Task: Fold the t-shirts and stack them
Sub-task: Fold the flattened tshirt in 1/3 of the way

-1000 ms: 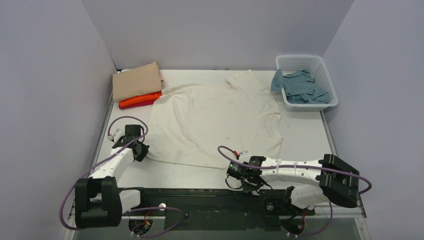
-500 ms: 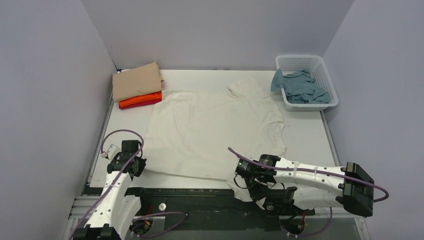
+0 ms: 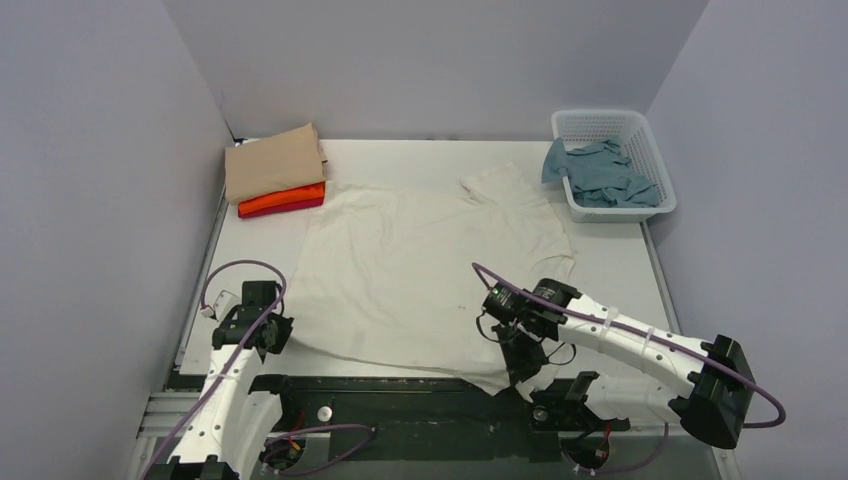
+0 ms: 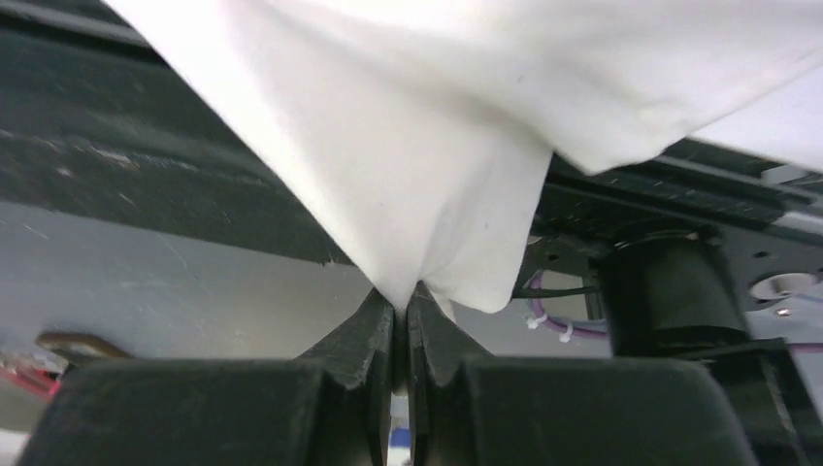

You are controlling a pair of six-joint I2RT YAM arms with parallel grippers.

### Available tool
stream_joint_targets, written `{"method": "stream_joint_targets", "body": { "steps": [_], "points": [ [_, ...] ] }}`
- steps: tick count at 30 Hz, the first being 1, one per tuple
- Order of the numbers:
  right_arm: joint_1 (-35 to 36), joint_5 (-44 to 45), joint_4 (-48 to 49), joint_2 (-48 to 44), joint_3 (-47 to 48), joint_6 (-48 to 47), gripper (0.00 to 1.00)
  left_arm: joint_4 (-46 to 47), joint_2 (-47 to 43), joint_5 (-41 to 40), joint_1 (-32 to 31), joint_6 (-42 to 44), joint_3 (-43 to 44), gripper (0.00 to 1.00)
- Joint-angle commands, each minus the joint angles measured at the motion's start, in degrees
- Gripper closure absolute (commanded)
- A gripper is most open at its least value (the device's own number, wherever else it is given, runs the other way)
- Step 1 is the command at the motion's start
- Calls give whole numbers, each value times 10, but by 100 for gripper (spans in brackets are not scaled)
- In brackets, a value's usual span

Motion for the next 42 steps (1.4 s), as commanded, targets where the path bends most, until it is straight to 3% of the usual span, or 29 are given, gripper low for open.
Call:
{"method": "stream_joint_targets", "body": {
  "steps": [1, 11, 26, 32, 42],
  "points": [
    [-47, 86, -86, 10, 88, -61, 100, 50, 20, 14, -3, 9, 51, 100],
    [-174, 182, -114, 97, 213, -149, 100, 138, 154, 35, -3, 18, 120, 100],
    [-244, 280, -61, 244, 339, -246, 100, 211, 327, 20, -22, 42, 211, 100],
    [-246, 328, -39, 299, 377, -339, 100, 224, 368, 21, -24, 49, 235, 100],
    [-252, 334, -34, 397, 446, -550, 98, 234, 406, 1, -25, 59, 256, 100]
  ]
}}
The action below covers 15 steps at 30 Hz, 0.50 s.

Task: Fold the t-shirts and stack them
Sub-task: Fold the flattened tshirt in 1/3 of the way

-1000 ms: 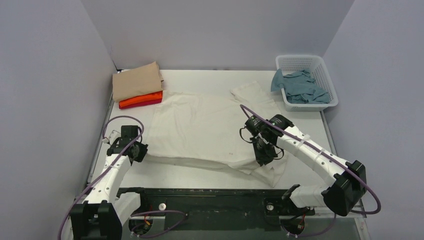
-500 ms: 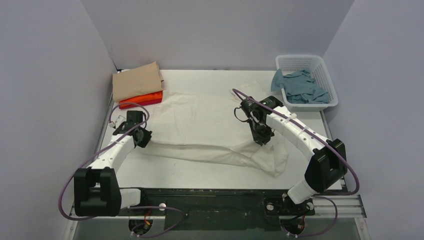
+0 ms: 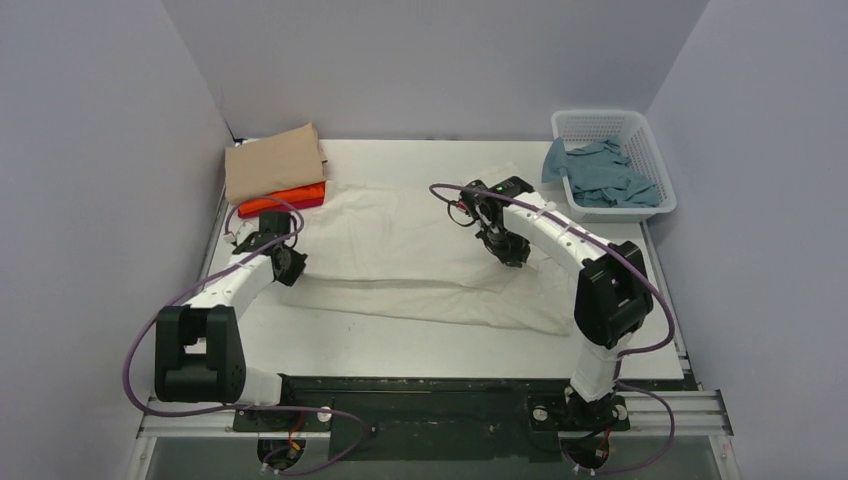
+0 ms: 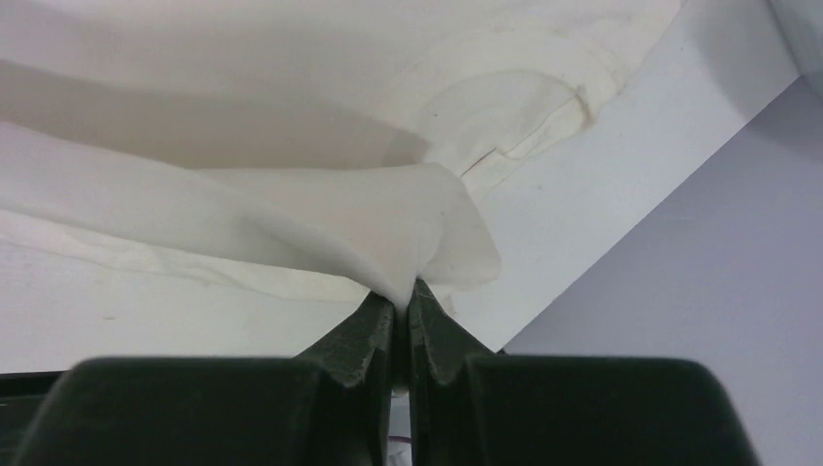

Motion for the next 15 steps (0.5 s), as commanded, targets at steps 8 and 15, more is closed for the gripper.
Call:
{"method": "stream_joint_targets", "body": {
  "steps": [8, 15],
  "points": [
    [-8, 67, -18, 120, 149, -160, 80, 25, 47, -43, -2, 18, 60, 81],
    [-51, 109, 51, 116, 249, 44, 10, -62, 33, -93, -3, 42, 162, 17]
  ]
}}
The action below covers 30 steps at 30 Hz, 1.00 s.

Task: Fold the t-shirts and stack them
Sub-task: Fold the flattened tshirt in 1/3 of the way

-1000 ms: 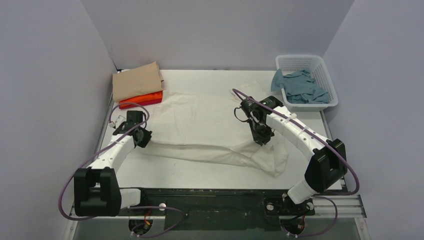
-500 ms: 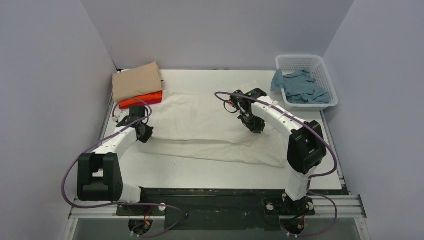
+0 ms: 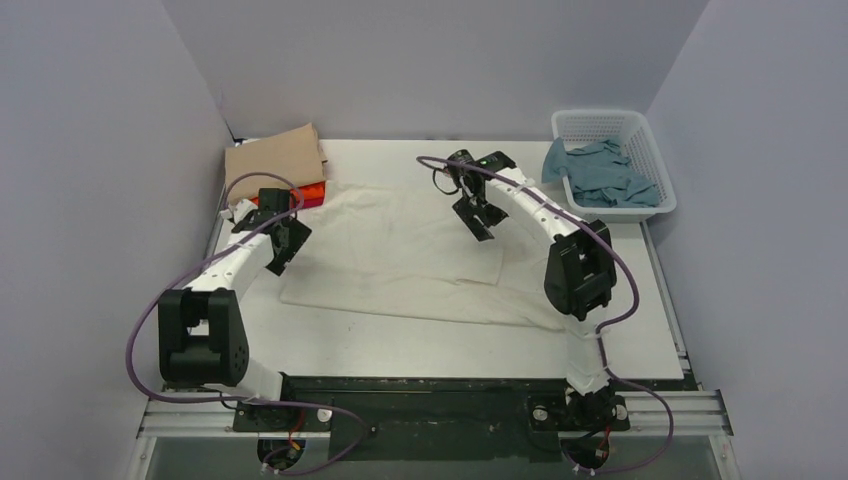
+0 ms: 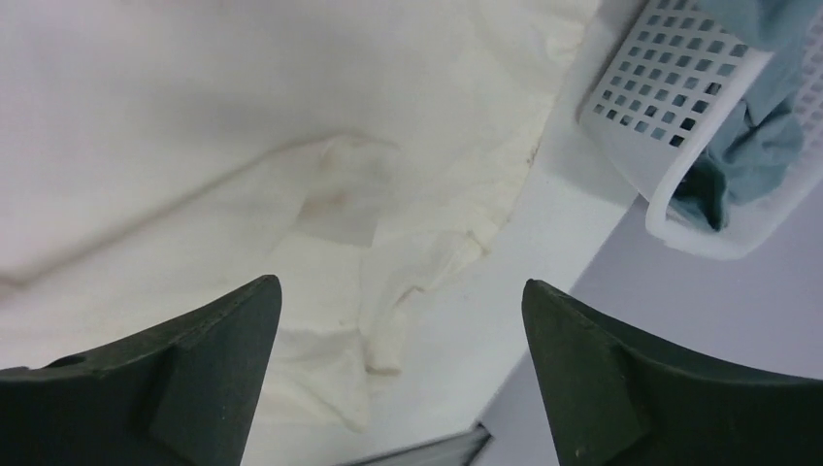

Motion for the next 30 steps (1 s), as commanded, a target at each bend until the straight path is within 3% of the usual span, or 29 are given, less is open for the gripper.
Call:
{"method": "stream_joint_targets", "body": {
  "steps": [1, 5, 8, 12, 21, 30],
  "points": [
    [-49, 19, 35, -80, 25, 174, 9, -64, -29, -65, -1, 21, 83, 16],
    [-82, -86, 149, -227, -169, 264, 7, -81, -56, -72, -7, 47, 109, 15],
    [-83, -171, 237, -301, -299, 340, 6, -18, -87, 23, -22, 80, 58, 14],
    [-79, -297, 355, -339, -462, 414, 5, 40, -95, 79, -83, 110, 15, 12],
    [-63, -337, 440, -237, -479, 453, 5, 91, -59, 123, -113, 125, -72, 10],
    [-51, -343, 469, -152, -418, 464, 6, 88, -31, 77, -111, 134, -87, 9]
  ]
}}
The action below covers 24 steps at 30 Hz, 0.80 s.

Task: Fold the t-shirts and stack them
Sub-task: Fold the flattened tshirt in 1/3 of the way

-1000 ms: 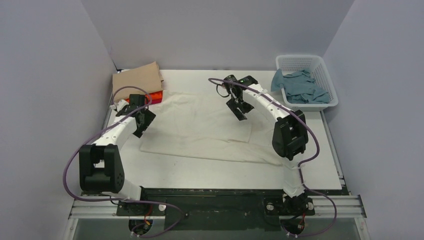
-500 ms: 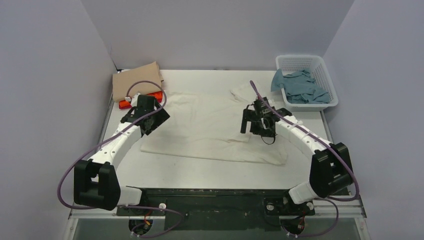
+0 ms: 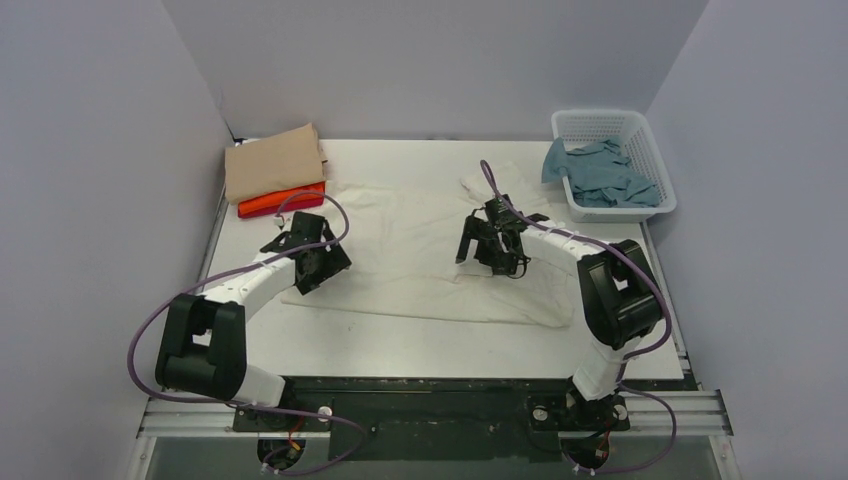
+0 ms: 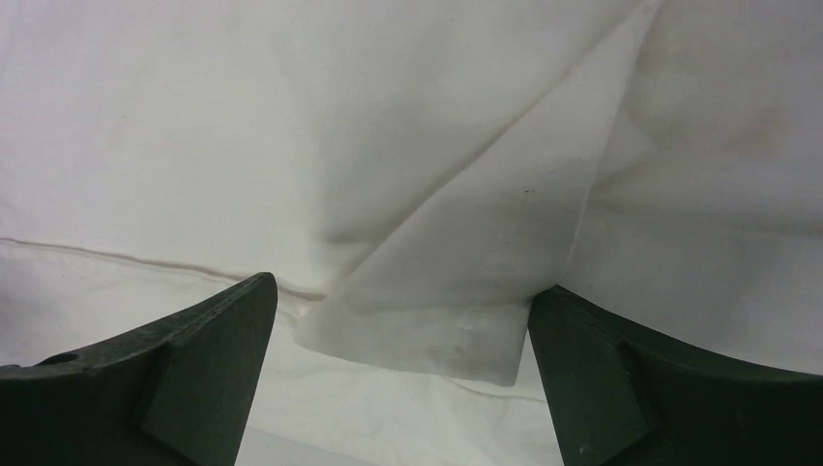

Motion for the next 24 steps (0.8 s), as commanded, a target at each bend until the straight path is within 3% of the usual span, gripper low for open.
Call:
{"method": "stream_joint_targets", "body": {
  "steps": [1, 8, 13, 17, 24],
  "points": [
    [13, -10, 29, 36, 43, 12, 6, 30, 4, -30, 4, 12, -2, 9],
    [19, -35, 28, 115, 197, 31, 7, 10, -4, -45, 6, 11, 1, 8],
    [36, 62, -60, 122, 302, -22, 7, 2, -28, -58, 5, 15, 10, 8],
    [37, 154, -97, 56, 239, -60, 7, 3, -36, -59, 4, 21, 18, 8],
    [18, 179, -101, -63, 12, -38, 7, 25, -17, -44, 6, 25, 15, 8]
  ]
}}
